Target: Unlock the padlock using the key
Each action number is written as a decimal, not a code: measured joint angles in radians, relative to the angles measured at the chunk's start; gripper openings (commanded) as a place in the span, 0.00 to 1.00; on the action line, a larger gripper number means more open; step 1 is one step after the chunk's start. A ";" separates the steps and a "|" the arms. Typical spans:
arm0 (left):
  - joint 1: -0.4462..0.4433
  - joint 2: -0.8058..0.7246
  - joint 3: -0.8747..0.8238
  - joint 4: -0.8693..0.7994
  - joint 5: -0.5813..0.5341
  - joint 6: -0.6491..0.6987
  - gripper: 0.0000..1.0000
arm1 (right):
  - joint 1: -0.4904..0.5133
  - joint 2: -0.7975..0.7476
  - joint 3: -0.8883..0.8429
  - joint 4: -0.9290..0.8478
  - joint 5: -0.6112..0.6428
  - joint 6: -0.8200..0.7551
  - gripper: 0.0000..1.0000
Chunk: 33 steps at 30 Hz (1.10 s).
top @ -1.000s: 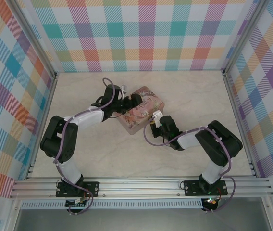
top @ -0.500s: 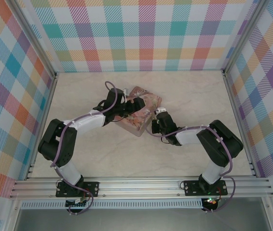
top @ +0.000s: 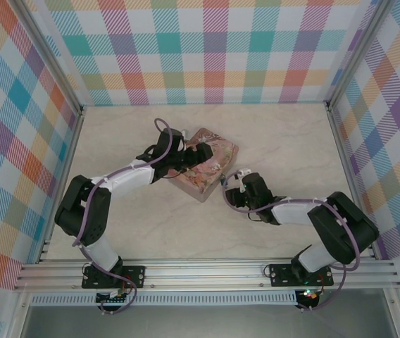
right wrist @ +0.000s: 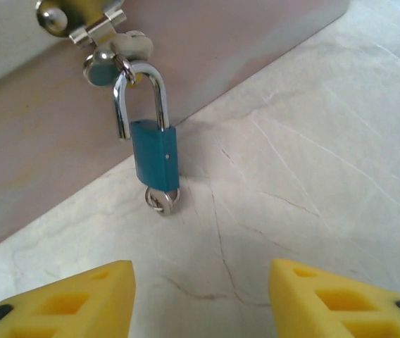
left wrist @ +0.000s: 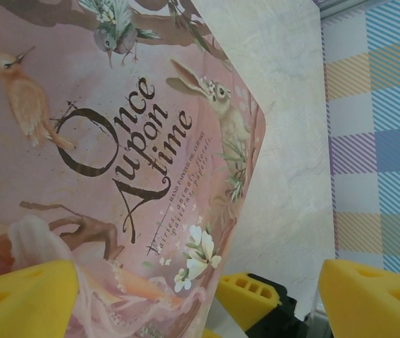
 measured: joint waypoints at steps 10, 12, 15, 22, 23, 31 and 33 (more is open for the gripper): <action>0.000 -0.006 0.001 -0.016 -0.003 0.001 0.89 | -0.198 0.085 -0.026 0.190 -0.314 -0.001 0.54; 0.000 -0.006 0.001 -0.016 -0.003 0.001 0.89 | -0.222 0.134 -0.025 0.240 -0.381 0.010 0.54; 0.000 -0.006 0.001 -0.016 -0.003 0.001 0.89 | -0.230 0.188 -0.009 0.306 -0.452 0.021 0.51; 0.000 -0.006 0.001 -0.016 -0.003 0.001 0.89 | -0.229 0.280 0.024 0.408 -0.561 0.074 0.40; 0.000 -0.006 0.001 -0.015 -0.002 0.001 0.89 | -0.230 0.285 0.025 0.416 -0.565 0.082 0.39; 0.000 -0.006 0.001 -0.015 -0.002 0.000 0.89 | -0.230 0.330 0.045 0.458 -0.590 0.117 0.32; 0.000 -0.006 0.001 -0.015 -0.003 0.000 0.89 | -0.230 0.338 0.055 0.457 -0.595 0.120 0.28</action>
